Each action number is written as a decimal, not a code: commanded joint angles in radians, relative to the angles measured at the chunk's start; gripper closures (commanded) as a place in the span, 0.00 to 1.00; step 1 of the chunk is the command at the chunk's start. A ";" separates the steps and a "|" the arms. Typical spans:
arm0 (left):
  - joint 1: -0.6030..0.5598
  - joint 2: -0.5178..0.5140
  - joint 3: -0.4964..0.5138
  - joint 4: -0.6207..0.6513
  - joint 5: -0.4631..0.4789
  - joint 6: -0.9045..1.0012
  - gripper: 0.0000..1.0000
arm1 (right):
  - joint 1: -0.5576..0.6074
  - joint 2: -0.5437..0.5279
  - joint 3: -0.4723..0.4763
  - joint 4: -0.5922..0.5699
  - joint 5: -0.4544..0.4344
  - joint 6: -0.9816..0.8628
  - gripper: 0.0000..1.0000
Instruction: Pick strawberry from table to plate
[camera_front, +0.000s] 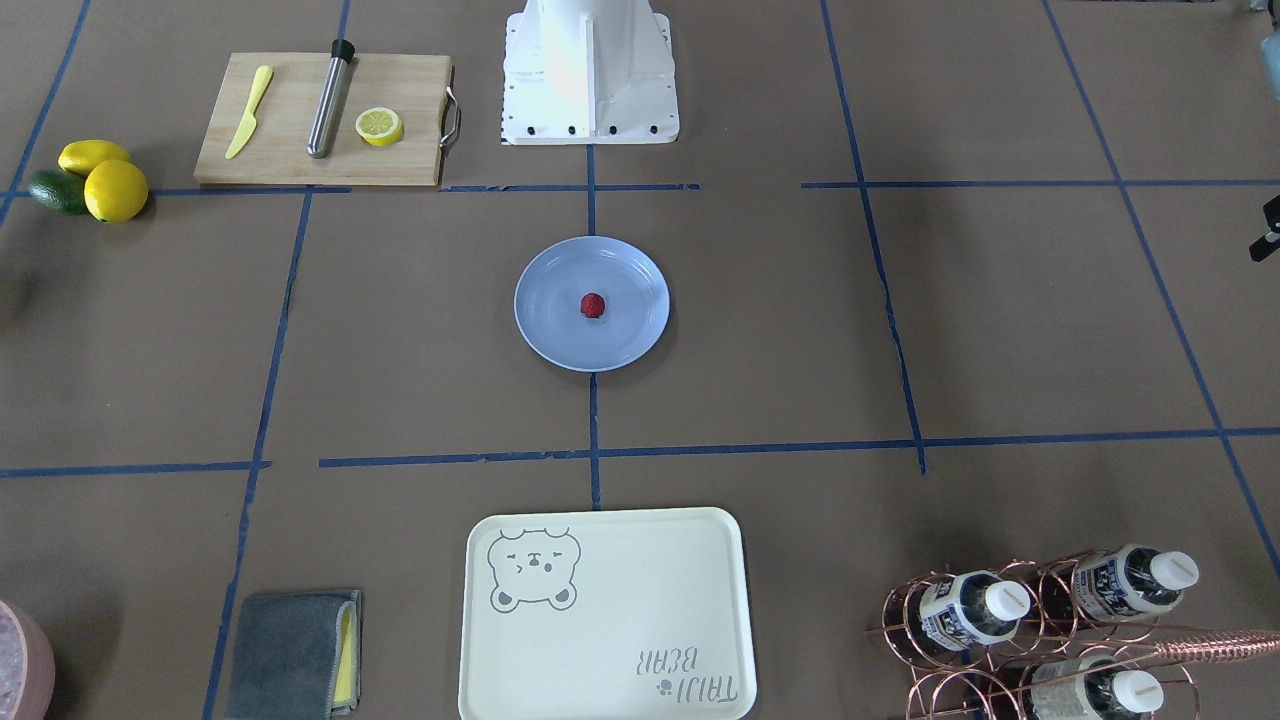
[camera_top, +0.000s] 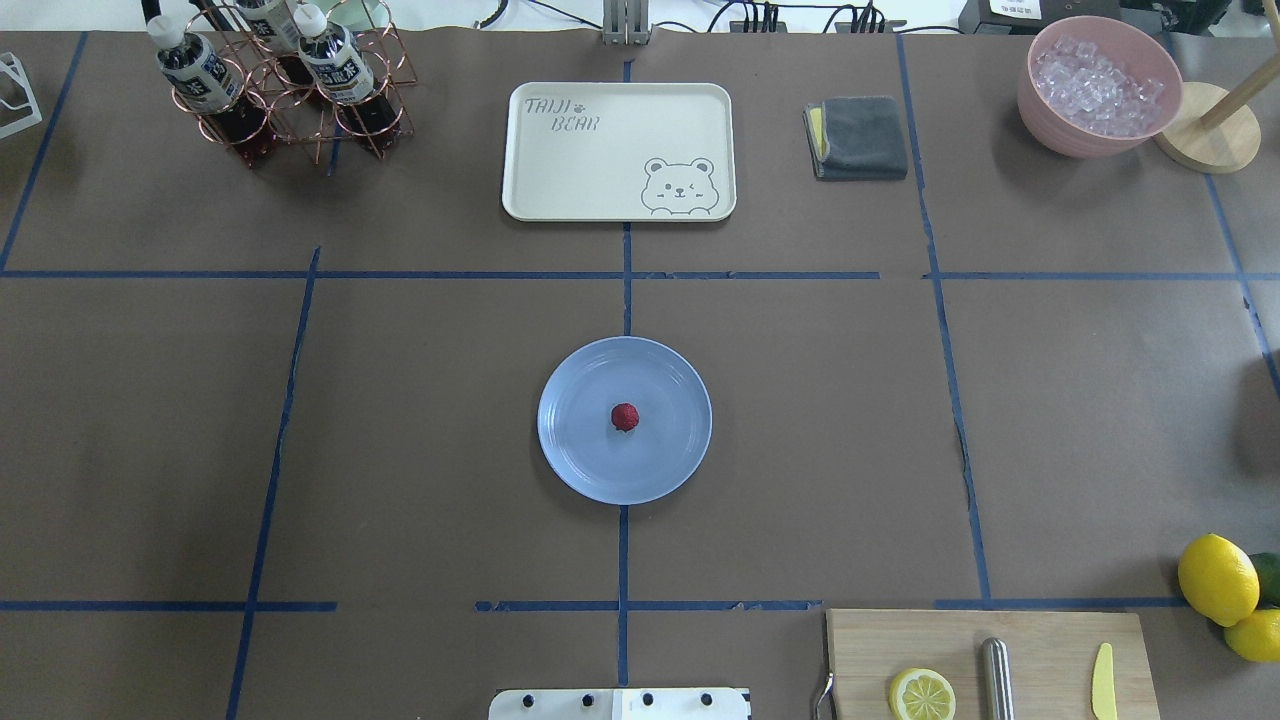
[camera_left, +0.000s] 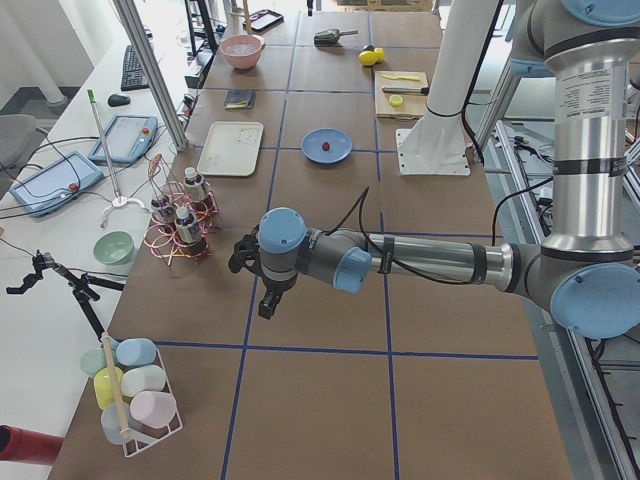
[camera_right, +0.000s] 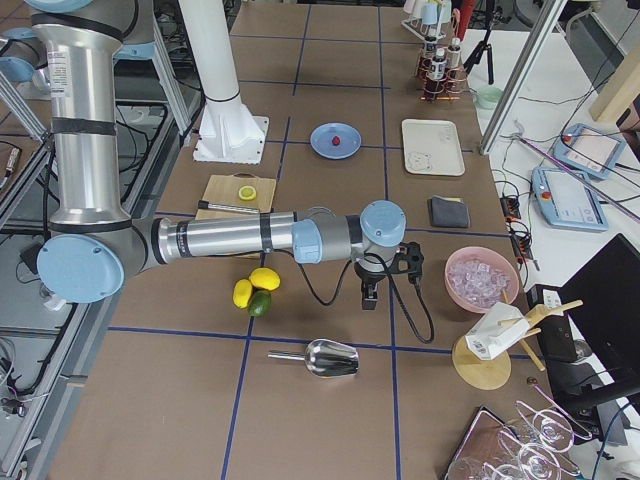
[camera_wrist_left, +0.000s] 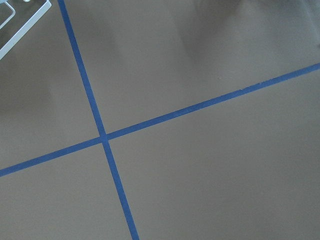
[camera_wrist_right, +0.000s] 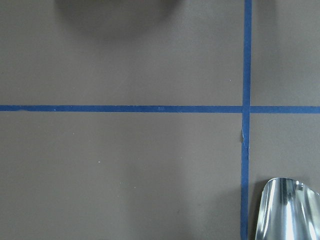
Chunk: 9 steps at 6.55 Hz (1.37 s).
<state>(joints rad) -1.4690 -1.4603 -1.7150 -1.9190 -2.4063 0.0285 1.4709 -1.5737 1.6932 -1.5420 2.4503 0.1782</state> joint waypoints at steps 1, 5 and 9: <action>0.001 0.066 0.044 -0.205 0.057 -0.005 0.00 | 0.000 -0.008 -0.018 -0.001 -0.001 -0.003 0.00; 0.007 0.043 0.007 0.138 0.050 0.002 0.00 | 0.000 -0.003 -0.044 0.000 0.001 -0.002 0.00; 0.003 0.026 0.000 0.360 0.052 0.002 0.00 | 0.000 -0.002 -0.050 0.000 0.001 0.001 0.00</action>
<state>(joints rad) -1.4649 -1.4300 -1.7078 -1.6199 -2.3546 0.0307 1.4711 -1.5763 1.6440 -1.5417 2.4513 0.1791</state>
